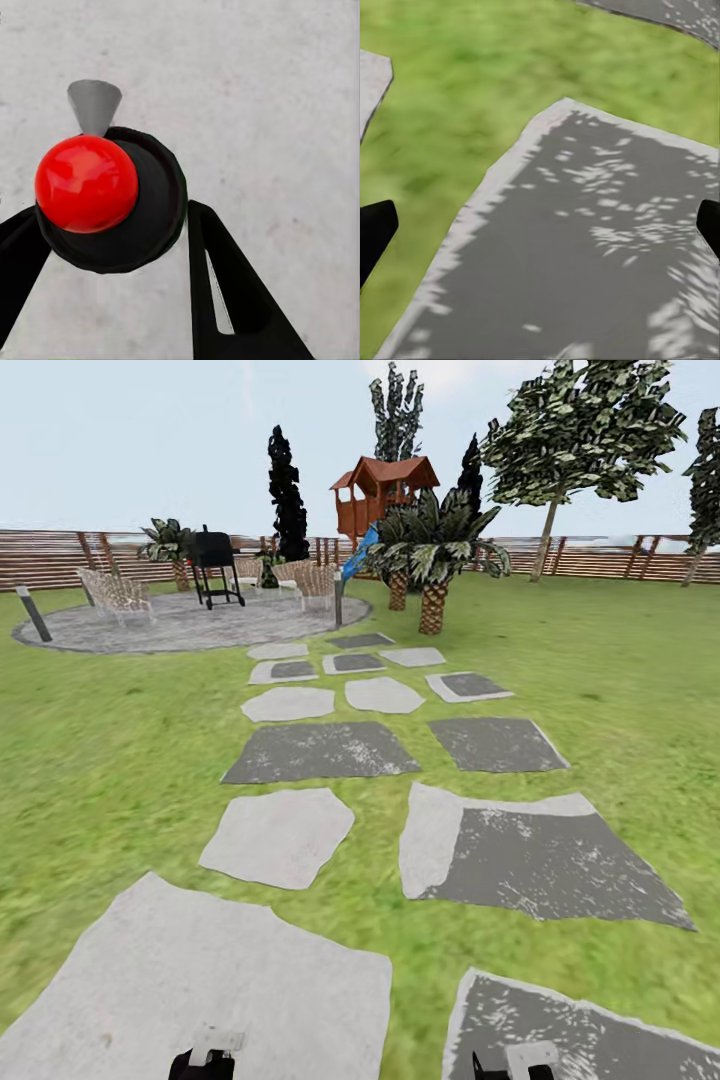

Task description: Pick up the pesticide atomizer in the garden and spray insectifuge to fully cover both potted plants in the garden.

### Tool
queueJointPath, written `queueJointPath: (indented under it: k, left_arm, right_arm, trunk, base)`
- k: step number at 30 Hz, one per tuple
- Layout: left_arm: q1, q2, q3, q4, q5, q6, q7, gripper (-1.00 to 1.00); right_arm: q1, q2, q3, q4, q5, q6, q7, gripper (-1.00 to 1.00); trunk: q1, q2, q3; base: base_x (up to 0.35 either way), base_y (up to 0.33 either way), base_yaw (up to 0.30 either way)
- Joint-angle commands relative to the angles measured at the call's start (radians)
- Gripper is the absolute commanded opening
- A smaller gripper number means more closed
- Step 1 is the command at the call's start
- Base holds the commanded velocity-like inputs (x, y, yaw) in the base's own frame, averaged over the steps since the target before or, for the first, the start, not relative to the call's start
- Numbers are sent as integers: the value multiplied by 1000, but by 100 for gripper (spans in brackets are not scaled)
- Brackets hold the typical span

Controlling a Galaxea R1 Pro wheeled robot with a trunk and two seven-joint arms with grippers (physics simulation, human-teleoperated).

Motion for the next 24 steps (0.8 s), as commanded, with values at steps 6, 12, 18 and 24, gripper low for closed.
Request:
queueJointPath:
  k: [6,12,18,24]
  left_arm:
    - [-1,0,-7,1,11,-3,-3,-100]
    - [-1,0,-7,1,11,-3,-3,-100]
    - [-1,-1,-7,1,10,-3,-3,-100]
    - [-1,-1,-7,1,10,-3,-3,-100]
  right_arm:
    - [0,0,-6,1,11,-3,-4,100]
    - [0,0,-7,1,11,-3,-5,100]
    - [0,0,-7,1,11,-3,-5,100]
    - [-1,1,-9,-20,10,-9,-7,100]
  trunk:
    - [0,0,-1]
    - [0,0,-1]
    - [0,0,-1]
    - [0,0,-1]
  base:
    - [338,0,0]
    - [338,0,0]
    - [338,0,0]
    - [338,0,0]
